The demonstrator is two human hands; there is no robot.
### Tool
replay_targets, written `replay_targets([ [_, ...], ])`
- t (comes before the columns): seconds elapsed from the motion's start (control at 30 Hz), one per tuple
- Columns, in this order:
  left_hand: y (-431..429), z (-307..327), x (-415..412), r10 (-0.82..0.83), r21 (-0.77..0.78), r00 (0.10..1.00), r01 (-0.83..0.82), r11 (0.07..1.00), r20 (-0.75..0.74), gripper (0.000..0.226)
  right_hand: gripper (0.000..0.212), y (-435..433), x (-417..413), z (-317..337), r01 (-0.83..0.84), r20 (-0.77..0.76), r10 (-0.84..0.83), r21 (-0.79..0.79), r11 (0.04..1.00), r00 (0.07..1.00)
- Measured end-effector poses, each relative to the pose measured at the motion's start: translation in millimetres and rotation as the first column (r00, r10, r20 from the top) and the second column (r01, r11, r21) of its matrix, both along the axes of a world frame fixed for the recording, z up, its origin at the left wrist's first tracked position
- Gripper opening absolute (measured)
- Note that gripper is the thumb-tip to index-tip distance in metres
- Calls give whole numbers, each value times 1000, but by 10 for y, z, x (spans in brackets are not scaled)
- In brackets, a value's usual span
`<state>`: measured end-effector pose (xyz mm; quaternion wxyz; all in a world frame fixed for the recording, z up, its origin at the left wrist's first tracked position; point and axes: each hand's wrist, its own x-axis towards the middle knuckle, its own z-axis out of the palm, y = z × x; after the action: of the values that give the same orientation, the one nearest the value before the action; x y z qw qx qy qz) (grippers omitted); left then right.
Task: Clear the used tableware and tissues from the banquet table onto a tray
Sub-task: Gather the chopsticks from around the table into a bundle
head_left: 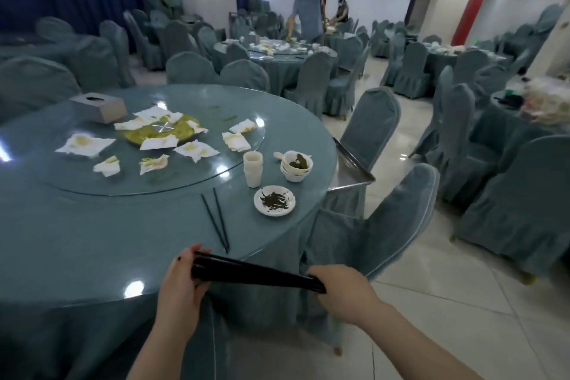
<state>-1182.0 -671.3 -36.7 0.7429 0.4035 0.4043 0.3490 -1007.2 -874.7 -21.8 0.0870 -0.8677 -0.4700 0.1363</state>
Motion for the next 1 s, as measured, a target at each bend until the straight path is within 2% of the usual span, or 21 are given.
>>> replay_targets([
  [0.17,304,-81,-24,89,161,988,-68,985,-126,29,13,633,243,-32,-133,-26,131,-73,989,991],
  [0.3,565,-184,-121,157,101,967,-139,985,-202,29,14,1203,429,-120,-258,-27,257,-96,961,966],
  [0.43,731,-279,-205,238,58,945,-231,971,-223,31,7,1734,563,-447,-329,-101,319,-107,938,942],
  [0.53,824,-405,-176,256,32,926,-258,966,-278,38,2,2159,669,-682,-307,-229,274,-123,944,934],
  [0.67,880,-629,-1,214,-21,895,-241,970,-391,45,14,2715,752,-876,-215,-427,152,-103,971,891],
  [0.83,1082,-877,154,261,17,797,-300,954,-544,46,12,3171,943,-1037,-173,-464,106,-105,979,879],
  [0.9,1160,-938,248,242,74,751,-250,965,-614,47,13,3260,1009,-1082,-162,-477,83,-127,979,875],
  [1.0,1264,-1040,435,146,75,711,-131,989,-688,54,15,3377,1102,-1162,-123,-513,25,-159,980,858],
])
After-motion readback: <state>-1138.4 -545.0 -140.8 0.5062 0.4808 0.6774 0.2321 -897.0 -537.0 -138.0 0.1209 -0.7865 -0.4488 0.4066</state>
